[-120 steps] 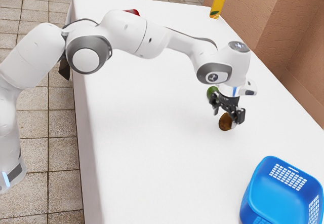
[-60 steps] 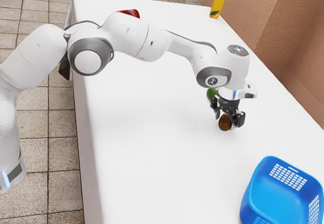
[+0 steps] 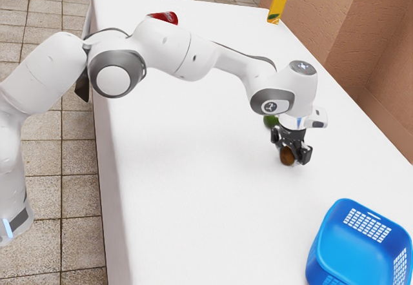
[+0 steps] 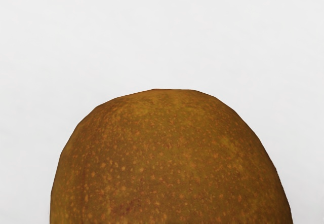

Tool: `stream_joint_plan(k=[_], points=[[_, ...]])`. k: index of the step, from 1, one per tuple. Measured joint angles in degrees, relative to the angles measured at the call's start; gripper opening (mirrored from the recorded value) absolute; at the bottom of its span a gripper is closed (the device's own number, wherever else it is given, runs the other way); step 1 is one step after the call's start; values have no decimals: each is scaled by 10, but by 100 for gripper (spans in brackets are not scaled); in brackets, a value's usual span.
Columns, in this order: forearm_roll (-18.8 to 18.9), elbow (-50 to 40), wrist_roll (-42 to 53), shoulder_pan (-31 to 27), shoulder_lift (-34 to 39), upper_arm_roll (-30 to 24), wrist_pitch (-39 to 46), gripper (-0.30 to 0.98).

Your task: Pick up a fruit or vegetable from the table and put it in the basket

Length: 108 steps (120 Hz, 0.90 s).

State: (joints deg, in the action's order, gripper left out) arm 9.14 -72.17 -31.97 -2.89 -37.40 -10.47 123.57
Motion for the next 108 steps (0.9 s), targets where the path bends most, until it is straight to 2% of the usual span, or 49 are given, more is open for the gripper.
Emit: stream_joint_plan(k=[16, 27, 39, 50, 63, 74, 87, 108], points=[[3, -1, -3, 8, 14, 2, 2, 27], [8, -18, -10, 29, 63, 6, 3, 26], [44, -93, -40, 82, 179, 7, 2, 27], [73, -111, -75, 145, 212, 5, 2, 27], [110, -112, -124, 226, 219, 3, 1, 26], [139, -103, -165, 269, 216, 3, 1, 27], [161, -75, -208, 290, 195, 1, 2, 28], [175, -7, -262, 295, 129, -17, 5, 27]])
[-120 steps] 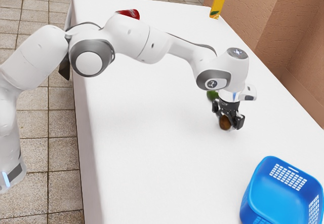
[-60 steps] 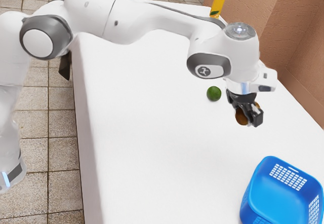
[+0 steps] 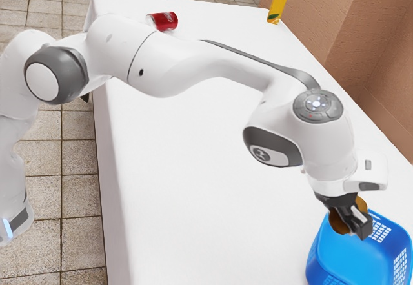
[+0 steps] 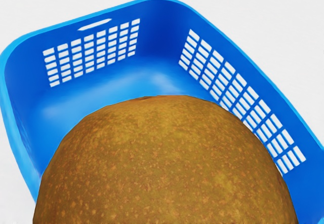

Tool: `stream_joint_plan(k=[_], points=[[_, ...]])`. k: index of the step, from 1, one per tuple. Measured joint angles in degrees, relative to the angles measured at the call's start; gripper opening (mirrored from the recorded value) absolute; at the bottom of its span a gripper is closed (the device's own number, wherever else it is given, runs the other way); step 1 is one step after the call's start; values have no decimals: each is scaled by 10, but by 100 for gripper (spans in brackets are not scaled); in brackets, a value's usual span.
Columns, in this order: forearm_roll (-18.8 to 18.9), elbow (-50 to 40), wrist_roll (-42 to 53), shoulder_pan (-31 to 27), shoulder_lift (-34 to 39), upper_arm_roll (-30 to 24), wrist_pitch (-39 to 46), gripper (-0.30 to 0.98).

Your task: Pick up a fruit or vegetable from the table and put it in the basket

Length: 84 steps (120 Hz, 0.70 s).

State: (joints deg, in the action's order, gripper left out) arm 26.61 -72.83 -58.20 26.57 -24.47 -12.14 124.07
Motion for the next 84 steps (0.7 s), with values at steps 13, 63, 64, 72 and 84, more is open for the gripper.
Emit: stream_joint_plan(k=[13, 63, 64, 72, 84], points=[[6, 8, -28, 1, -19, -7, 9, 27], [6, -4, -117, 8, -12, 3, 45, 63], [5, -6, -119, 8, -6, 10, 45, 63], [-21, -18, -148, -10, 53, 49, 15, 65], [-146, -22, -242, -240, 212, 24, -142, 67]])
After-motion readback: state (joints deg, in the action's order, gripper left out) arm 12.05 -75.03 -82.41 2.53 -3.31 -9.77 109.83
